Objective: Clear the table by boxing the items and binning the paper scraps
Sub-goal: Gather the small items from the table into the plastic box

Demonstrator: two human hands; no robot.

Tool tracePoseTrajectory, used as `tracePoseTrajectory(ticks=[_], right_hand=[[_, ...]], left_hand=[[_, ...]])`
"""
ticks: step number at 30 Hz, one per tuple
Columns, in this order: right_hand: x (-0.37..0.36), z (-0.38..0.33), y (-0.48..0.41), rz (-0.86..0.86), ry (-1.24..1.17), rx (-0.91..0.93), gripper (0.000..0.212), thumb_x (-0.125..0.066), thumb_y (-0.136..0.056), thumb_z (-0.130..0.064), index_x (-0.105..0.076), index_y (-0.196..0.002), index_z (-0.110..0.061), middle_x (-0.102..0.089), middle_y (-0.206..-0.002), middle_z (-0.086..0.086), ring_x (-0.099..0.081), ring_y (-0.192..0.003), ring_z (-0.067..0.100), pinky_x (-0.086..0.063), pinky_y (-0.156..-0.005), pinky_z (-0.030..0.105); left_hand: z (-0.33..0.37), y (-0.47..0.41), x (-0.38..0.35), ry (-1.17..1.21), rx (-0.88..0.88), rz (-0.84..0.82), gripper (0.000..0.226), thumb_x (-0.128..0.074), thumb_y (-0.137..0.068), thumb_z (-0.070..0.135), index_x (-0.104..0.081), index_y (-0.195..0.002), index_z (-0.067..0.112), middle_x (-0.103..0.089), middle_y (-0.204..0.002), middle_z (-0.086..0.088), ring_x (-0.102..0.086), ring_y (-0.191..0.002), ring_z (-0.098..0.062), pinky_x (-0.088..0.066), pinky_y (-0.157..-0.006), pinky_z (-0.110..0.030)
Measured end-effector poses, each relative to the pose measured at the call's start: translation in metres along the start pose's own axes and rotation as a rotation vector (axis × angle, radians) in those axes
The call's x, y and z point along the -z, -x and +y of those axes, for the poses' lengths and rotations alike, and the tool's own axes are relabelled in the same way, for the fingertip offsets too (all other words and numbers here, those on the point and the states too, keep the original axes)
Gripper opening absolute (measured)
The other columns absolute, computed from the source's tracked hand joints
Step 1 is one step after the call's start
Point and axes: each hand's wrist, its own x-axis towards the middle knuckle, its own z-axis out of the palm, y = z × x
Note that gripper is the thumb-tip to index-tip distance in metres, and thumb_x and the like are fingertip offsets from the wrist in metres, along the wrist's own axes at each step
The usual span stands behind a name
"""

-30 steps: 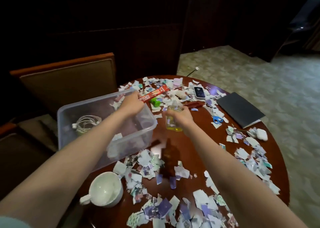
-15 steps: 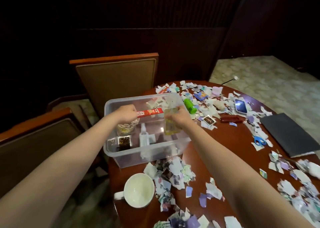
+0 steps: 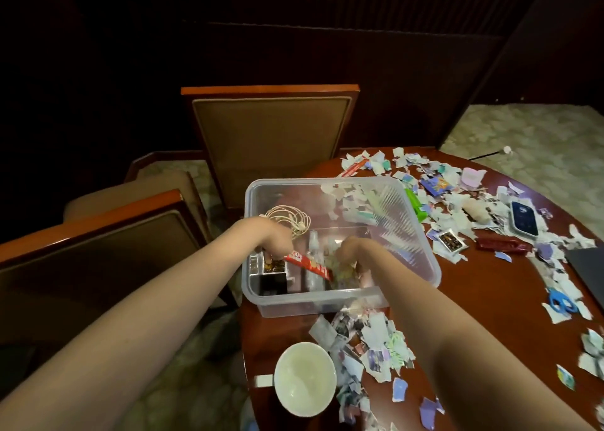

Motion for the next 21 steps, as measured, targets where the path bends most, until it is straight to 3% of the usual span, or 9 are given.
tracePoseTrajectory(ticks=[3,6,9,11,13,17,19,21], right_hand=[[-0.003,-0.004,-0.014,0.006,-0.105,-0.004,0.038,-0.050,-0.090,0.000,-0.050,-0.128,0.001,-0.053,-0.117,0.018,-0.048,-0.125,0.035,-0.042,-0.104,0.044],[-0.003,-0.010,-0.018,-0.121,-0.176,-0.059,0.026,-0.049,-0.088,0.009,-0.049,-0.113,0.002,-0.049,-0.124,0.022,-0.050,-0.121,0.040,-0.043,-0.101,0.049],[0.000,-0.008,-0.026,-0.162,-0.252,-0.067,0.034,-0.051,-0.088,0.011,-0.044,-0.121,0.009,-0.049,-0.123,0.025,-0.056,-0.111,0.040,-0.044,-0.098,0.051],[-0.002,-0.005,-0.030,-0.107,-0.172,-0.059,0.027,-0.055,-0.089,0.003,-0.049,-0.115,0.009,-0.055,-0.103,0.020,-0.063,-0.097,0.033,-0.052,-0.091,0.043],[-0.001,-0.002,-0.029,0.007,0.035,-0.024,0.011,-0.055,-0.092,-0.006,-0.056,-0.093,0.004,-0.058,-0.089,0.010,-0.065,-0.083,0.021,-0.056,-0.075,0.028],[-0.003,0.001,-0.026,0.107,0.270,0.053,0.027,-0.049,-0.096,-0.013,-0.057,-0.113,0.007,-0.064,-0.114,0.016,-0.064,-0.100,0.028,-0.051,-0.092,0.034],[-0.002,0.000,-0.024,0.113,0.300,0.052,0.028,-0.051,-0.095,-0.015,-0.059,-0.111,0.006,-0.066,-0.112,0.017,-0.063,-0.085,0.026,-0.053,-0.086,0.033],[-0.001,0.003,-0.025,0.145,0.334,0.062,0.025,-0.053,-0.094,-0.018,-0.061,-0.108,0.002,-0.067,-0.107,0.014,-0.062,-0.082,0.025,-0.052,-0.078,0.031]], left_hand=[[0.003,-0.003,-0.002,-0.077,-0.010,-0.077,0.017,-0.039,-0.087,-0.004,-0.049,-0.080,0.008,-0.042,-0.068,-0.001,-0.035,-0.052,-0.011,-0.027,-0.046,-0.018],[0.002,-0.008,-0.001,-0.032,-0.019,-0.091,0.019,-0.038,-0.089,-0.002,-0.050,-0.100,0.007,-0.044,-0.073,0.000,-0.037,-0.053,-0.009,-0.030,-0.046,-0.016],[-0.001,-0.013,0.002,-0.011,-0.018,-0.077,0.016,-0.037,-0.090,-0.002,-0.051,-0.094,0.005,-0.046,-0.072,-0.001,-0.039,-0.052,-0.010,-0.033,-0.049,-0.019],[-0.001,-0.017,0.001,-0.040,-0.005,-0.073,0.017,-0.038,-0.090,-0.002,-0.048,-0.079,0.006,-0.045,-0.069,-0.002,-0.038,-0.051,-0.011,-0.032,-0.049,-0.020],[-0.001,-0.020,-0.002,-0.083,-0.004,-0.098,0.018,-0.039,-0.088,-0.002,-0.046,-0.075,0.007,-0.043,-0.068,-0.002,-0.035,-0.052,-0.012,-0.031,-0.049,-0.020],[0.000,-0.026,-0.009,-0.111,-0.013,-0.152,0.011,-0.042,-0.090,0.000,-0.051,-0.089,0.006,-0.045,-0.076,-0.003,-0.039,-0.058,-0.012,-0.033,-0.051,-0.021],[0.002,-0.027,-0.014,-0.098,-0.007,-0.180,0.009,-0.046,-0.092,0.004,-0.051,-0.099,0.007,-0.048,-0.079,-0.003,-0.042,-0.061,-0.011,-0.036,-0.054,-0.020],[0.004,-0.030,-0.019,-0.086,-0.002,-0.210,0.006,-0.048,-0.093,0.005,-0.053,-0.092,0.007,-0.049,-0.073,-0.001,-0.043,-0.059,-0.009,-0.036,-0.054,-0.019]])
